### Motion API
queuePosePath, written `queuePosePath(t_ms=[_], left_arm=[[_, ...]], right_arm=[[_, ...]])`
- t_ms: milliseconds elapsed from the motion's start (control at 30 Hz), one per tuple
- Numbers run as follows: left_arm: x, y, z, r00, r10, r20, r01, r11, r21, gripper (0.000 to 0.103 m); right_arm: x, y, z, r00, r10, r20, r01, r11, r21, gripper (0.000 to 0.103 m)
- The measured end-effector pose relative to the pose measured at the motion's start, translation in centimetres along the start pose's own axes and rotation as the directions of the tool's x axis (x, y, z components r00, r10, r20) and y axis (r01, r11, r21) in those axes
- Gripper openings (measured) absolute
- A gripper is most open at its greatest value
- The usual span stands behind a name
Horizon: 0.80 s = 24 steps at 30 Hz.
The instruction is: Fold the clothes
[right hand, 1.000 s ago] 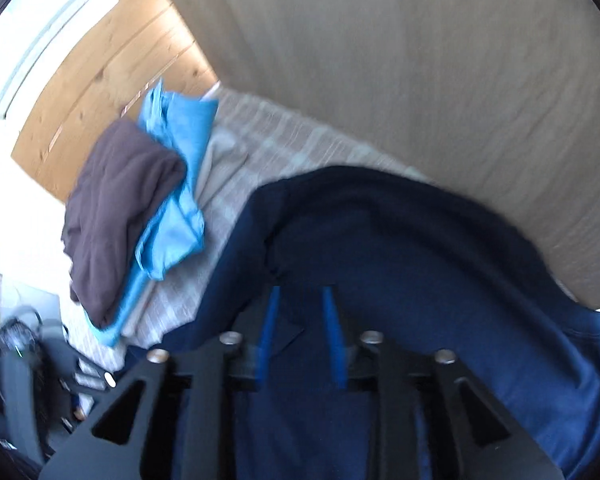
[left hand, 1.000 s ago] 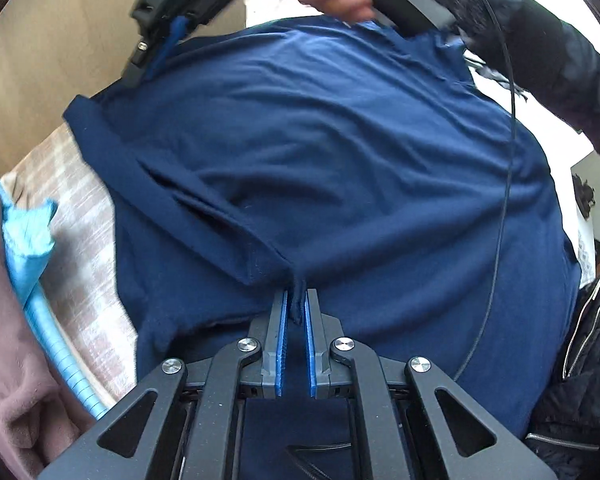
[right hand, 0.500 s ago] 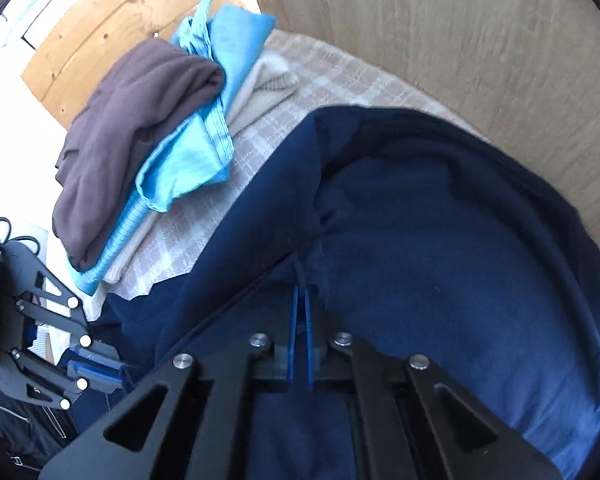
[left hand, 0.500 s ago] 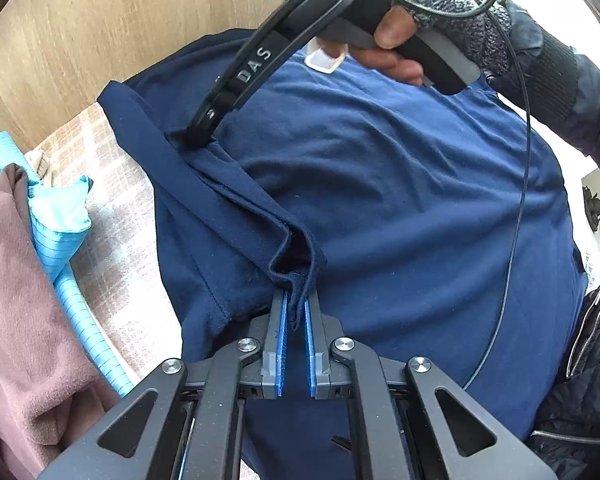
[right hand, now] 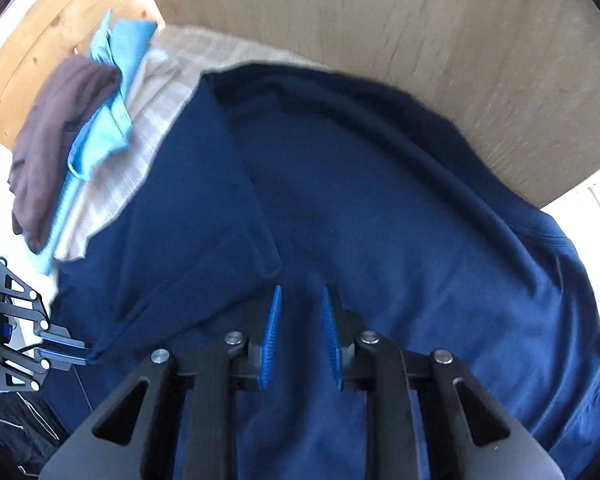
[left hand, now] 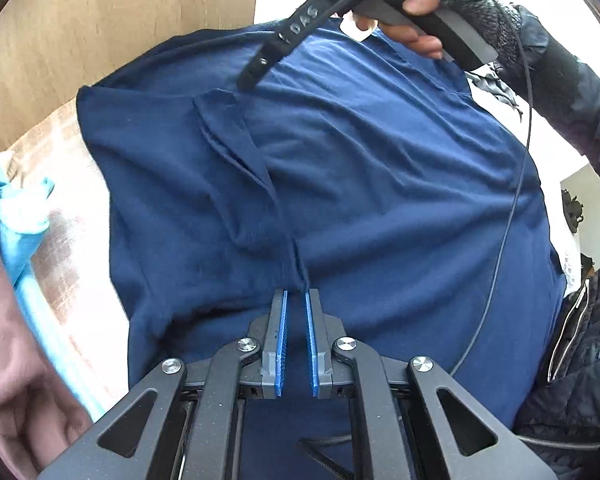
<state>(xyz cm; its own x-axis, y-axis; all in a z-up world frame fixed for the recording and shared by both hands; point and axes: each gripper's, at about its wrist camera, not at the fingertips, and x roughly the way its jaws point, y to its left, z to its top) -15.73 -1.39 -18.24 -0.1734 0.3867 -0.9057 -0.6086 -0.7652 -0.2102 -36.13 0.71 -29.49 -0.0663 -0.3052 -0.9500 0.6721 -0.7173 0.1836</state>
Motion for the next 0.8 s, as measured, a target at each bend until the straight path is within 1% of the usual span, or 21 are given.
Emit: queuePosePath(t_ms=[33,67,100,133,200,267,333,400,467,500,533,567,600,667,733,767,800], left_arm=[[-0.7,0.2,-0.6,1.0,0.018,0.011,-0.018,1.0,-0.021,0.012],[-1.5,0.6,-1.2,0.999,0.041,0.02,-0.04,0.998,-0.051,0.014],[-2.3,1.2,-2.0,0.998,0.062,0.025,-0.059,0.994,-0.088,0.016],[-2.8,1.7,-2.7,0.997,0.079,0.023,-0.076,0.99,-0.122,0.016],[-3.2,2.7,-3.8,0.993,0.117,0.009,-0.114,0.978,-0.177,0.016],[-3.1,3.1,-4.0,0.99,0.141,0.003,-0.138,0.971,-0.196,0.016],[-3.0,3.5,-3.6,0.988,0.153,0.017,-0.147,0.969,-0.197,0.016],[-2.6,3.9,-2.5,0.987,0.149,0.054,-0.135,0.97,-0.202,0.016],[-2.0,4.3,-1.3,0.987,0.135,0.087,-0.115,0.973,-0.2,0.017],[-1.2,4.5,-0.8,0.988,0.136,0.076,-0.119,0.974,-0.194,0.017],[-0.3,4.7,-0.5,0.988,0.15,0.045,-0.139,0.972,-0.191,0.017],[0.7,4.9,-0.4,0.986,0.168,0.008,-0.163,0.968,-0.189,0.017],[0.9,5.0,-0.4,0.985,0.172,-0.004,-0.17,0.967,-0.188,0.017],[0.7,5.1,-0.7,0.986,0.165,0.001,-0.162,0.969,-0.187,0.018],[0.4,5.2,-0.9,0.987,0.158,0.009,-0.154,0.97,-0.19,0.018],[0.2,5.3,-1.0,0.988,0.155,0.016,-0.149,0.969,-0.196,0.018],[0.1,5.4,-1.0,0.988,0.152,0.019,-0.145,0.968,-0.203,0.018]], right_arm=[[-0.5,0.4,0.3,0.999,0.009,0.033,-0.009,1.0,0.0,0.022],[-0.4,0.9,0.7,0.999,0.021,0.043,-0.02,1.0,-0.014,0.025],[-0.3,1.5,1.0,0.998,0.032,0.053,-0.03,0.999,-0.027,0.029],[-0.1,2.1,1.4,0.997,0.043,0.062,-0.041,0.998,-0.041,0.036],[0.1,3.2,2.1,0.995,0.067,0.08,-0.061,0.996,-0.068,0.036],[0.4,4.4,2.8,0.991,0.089,0.095,-0.08,0.992,-0.096,0.036],[1.1,5.2,2.4,0.993,0.094,0.072,-0.084,0.989,-0.123,0.036],[1.7,5.5,1.8,0.995,0.09,0.04,-0.083,0.985,-0.15,0.036],[2.5,5.9,1.1,0.999,0.037,-0.004,-0.037,0.985,-0.169,0.036],[2.9,5.7,0.7,0.999,-0.006,-0.038,0.0,0.985,-0.173,0.036],[3.1,5.3,0.1,0.995,-0.055,-0.078,0.041,0.983,-0.18,0.036],[3.2,4.8,-0.4,0.987,-0.105,-0.119,0.082,0.979,-0.186,0.036],[2.9,4.2,-1.0,0.975,-0.155,-0.162,0.124,0.975,-0.183,0.036],[1.9,3.2,-1.5,0.954,-0.235,-0.186,0.2,0.962,-0.188,0.036],[0.4,2.7,-0.6,0.974,-0.191,-0.12,0.175,0.976,-0.133,0.036],[0.0,2.8,0.3,0.988,-0.133,-0.082,0.125,0.987,-0.096,0.036],[-0.2,3.1,1.1,0.996,-0.084,-0.042,0.081,0.994,-0.071,0.036]])
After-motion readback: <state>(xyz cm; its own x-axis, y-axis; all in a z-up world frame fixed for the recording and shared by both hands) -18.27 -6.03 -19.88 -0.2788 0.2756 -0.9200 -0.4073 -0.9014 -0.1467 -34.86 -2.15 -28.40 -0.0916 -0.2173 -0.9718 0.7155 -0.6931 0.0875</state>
